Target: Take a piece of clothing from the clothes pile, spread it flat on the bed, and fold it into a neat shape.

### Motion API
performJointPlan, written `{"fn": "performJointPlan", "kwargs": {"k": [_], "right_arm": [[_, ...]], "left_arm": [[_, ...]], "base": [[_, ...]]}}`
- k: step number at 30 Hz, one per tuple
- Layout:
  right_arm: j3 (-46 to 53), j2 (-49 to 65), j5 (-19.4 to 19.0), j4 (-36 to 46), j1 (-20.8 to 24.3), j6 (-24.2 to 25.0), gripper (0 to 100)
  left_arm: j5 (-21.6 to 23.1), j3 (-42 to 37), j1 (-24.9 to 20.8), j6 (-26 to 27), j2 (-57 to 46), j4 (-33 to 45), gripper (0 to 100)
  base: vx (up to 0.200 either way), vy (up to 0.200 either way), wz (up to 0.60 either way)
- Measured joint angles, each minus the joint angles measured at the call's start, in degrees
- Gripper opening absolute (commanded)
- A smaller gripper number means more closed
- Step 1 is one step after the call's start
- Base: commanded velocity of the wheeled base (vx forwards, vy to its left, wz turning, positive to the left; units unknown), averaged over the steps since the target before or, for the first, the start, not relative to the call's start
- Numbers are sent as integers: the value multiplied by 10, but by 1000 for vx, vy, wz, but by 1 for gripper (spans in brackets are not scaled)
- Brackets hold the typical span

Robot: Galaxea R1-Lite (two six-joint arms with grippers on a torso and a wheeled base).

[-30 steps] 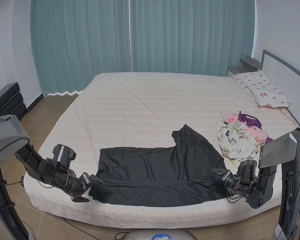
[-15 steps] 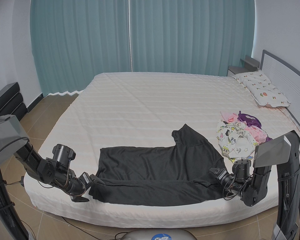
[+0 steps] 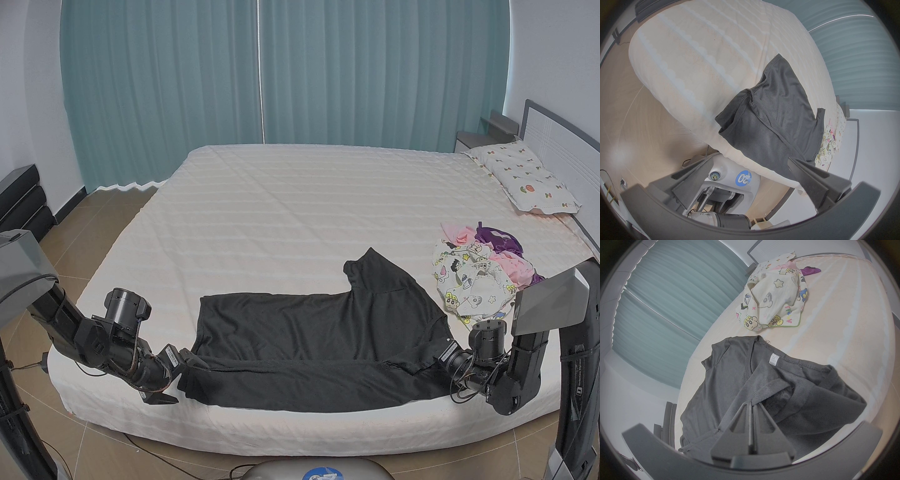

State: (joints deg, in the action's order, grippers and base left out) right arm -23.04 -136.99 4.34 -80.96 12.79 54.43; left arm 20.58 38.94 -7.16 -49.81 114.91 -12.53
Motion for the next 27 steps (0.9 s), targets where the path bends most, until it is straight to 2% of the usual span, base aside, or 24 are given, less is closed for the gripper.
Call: {"fn": "performJointPlan", "kwargs": {"k": [16, 27], "right_arm": [[41, 95, -2, 23, 2, -5, 0], [-8, 188, -4, 187, 13, -14, 0]], "left_arm": [[-1, -4, 0, 0, 0, -11, 100], [-2, -5, 0, 0, 0, -12, 100]], "base": [[0, 0, 0], [0, 0, 0]]}}
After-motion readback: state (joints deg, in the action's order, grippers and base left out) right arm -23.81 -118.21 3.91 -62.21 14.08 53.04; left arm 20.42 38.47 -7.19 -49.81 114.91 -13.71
